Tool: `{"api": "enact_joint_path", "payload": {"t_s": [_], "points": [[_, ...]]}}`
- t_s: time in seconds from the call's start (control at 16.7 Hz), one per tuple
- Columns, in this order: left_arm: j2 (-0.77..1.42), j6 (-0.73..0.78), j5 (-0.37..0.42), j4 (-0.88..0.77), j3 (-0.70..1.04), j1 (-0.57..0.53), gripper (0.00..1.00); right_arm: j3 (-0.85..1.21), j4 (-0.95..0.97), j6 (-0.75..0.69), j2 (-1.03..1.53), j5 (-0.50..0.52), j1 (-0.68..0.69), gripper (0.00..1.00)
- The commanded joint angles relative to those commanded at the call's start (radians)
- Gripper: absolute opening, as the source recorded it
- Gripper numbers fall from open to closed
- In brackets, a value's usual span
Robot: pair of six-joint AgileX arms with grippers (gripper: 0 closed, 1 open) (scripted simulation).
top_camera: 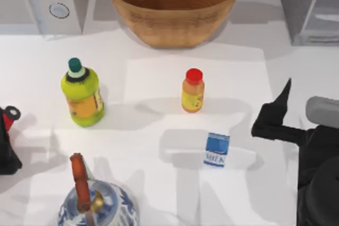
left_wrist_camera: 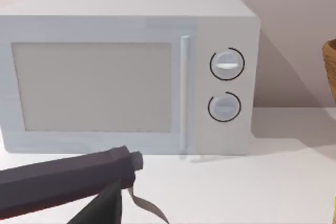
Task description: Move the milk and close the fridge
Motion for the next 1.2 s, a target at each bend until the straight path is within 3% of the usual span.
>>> {"api": "enact_joint_path", "payload": {"t_s": [0.3, 0.6, 1.2], "points": [[0.000, 0.000, 0.000, 0.000, 0.000, 0.000, 1.00, 0.202, 0.221, 0.048, 0.520, 0.171, 0.113, 1.00], [0.000, 0.000, 0.000, 0.000, 0.000, 0.000, 1.00, 0.362, 0.384, 0.087, 0.892, 0.255, 0.224, 1.00], [0.000, 0.000, 0.000, 0.000, 0.000, 0.000, 1.00, 0.417, 0.445, 0.086, 1.003, 0.256, 0.245, 1.00]]}}
